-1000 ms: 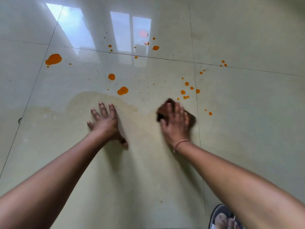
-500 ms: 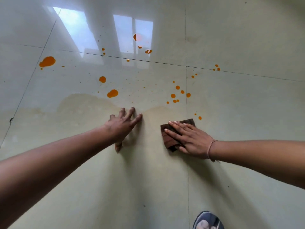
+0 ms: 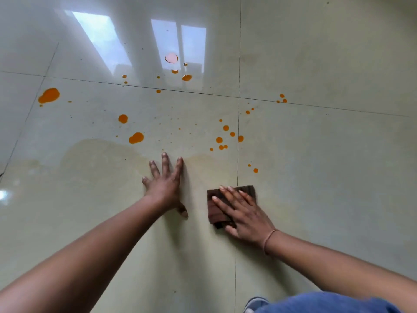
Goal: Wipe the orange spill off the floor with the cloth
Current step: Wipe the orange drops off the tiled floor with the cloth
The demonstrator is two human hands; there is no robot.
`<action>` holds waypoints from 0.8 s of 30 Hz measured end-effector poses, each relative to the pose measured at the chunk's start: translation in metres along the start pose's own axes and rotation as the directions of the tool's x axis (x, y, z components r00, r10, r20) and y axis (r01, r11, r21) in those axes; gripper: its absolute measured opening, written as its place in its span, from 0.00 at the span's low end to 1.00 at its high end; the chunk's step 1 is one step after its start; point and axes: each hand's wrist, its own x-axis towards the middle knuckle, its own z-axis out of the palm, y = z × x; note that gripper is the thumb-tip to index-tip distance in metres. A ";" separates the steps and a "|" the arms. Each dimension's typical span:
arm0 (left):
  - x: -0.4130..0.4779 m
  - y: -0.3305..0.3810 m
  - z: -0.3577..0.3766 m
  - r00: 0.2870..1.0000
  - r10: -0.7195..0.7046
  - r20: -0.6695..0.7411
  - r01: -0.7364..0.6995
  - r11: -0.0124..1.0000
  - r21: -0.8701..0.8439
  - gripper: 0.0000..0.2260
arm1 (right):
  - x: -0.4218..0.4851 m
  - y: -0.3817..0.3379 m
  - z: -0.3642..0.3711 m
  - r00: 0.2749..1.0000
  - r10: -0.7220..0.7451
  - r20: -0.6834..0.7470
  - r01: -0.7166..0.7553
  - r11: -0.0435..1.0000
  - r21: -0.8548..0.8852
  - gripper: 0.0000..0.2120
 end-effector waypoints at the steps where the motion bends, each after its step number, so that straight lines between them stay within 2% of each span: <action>1: -0.001 0.002 0.000 1.000 0.000 -0.013 0.001 1.000 0.025 0.71 | 0.004 0.014 -0.003 1.000 0.028 -0.010 -0.028 1.000 -0.003 0.39; 4: -0.001 0.016 -0.002 0.992 0.112 -0.057 -0.096 0.969 0.226 0.67 | 0.053 0.014 -0.016 0.951 0.291 -0.105 -0.276 0.951 0.136 0.37; 5: 0.001 0.021 -0.002 0.988 0.146 -0.043 -0.129 0.953 0.273 0.67 | 0.065 0.002 -0.014 0.948 0.300 -0.109 -0.281 0.947 0.158 0.37; 9: 0.001 0.025 -0.001 0.989 0.148 0.022 -0.149 0.958 0.247 0.66 | 0.023 -0.013 0.006 0.999 0.030 -0.034 -0.026 0.995 0.092 0.39; 11: 0.001 0.025 -0.001 0.988 0.148 0.047 -0.154 0.967 0.204 0.65 | -0.001 0.015 0.008 0.999 -0.017 -0.027 0.018 0.999 0.040 0.40; 13: 0.003 0.028 0.000 0.989 0.125 0.083 -0.136 0.980 0.145 0.68 | 0.009 0.028 0.001 0.993 0.099 -0.057 -0.096 0.994 0.055 0.39; 15: 0.007 0.038 0.005 0.990 0.095 0.099 -0.108 0.986 0.126 0.71 | 0.038 0.017 -0.007 0.943 0.310 -0.117 -0.289 0.943 0.166 0.38; 16: 0.009 0.040 0.009 0.993 0.083 0.088 -0.093 0.988 0.126 0.72 | 0.049 0.006 -0.009 0.927 0.350 -0.134 -0.320 0.925 0.206 0.38; 17: 0.010 0.042 0.012 0.994 0.072 0.082 -0.082 0.989 0.126 0.73 | 0.052 -0.003 -0.007 0.937 0.321 -0.141 -0.287 0.933 0.217 0.38; 18: 0.010 0.042 0.014 0.995 0.068 0.075 -0.077 0.989 0.128 0.73 | 0.046 -0.007 -0.002 0.964 0.230 -0.134 -0.202 0.960 0.193 0.38; 20: 0.010 0.041 0.016 0.995 0.070 0.064 -0.079 0.988 0.136 0.73 | 0.018 0.008 0.005 0.996 0.031 -0.081 -0.020 0.992 0.126 0.39; 21: 0.010 0.041 0.014 0.995 0.061 0.073 -0.071 0.988 0.137 0.73 | 0.011 0.026 0.004 0.997 -0.007 -0.078 0.016 0.994 0.107 0.40; 22: 0.009 0.042 0.013 0.995 0.050 0.083 -0.062 0.989 0.137 0.73 | 0.011 0.044 0.001 0.994 0.017 -0.105 -0.008 0.996 0.093 0.40; 24: 0.010 0.044 0.011 0.995 0.037 0.092 -0.051 0.988 0.149 0.73 | 0.034 0.069 -0.013 0.970 0.198 -0.140 -0.178 0.974 0.141 0.38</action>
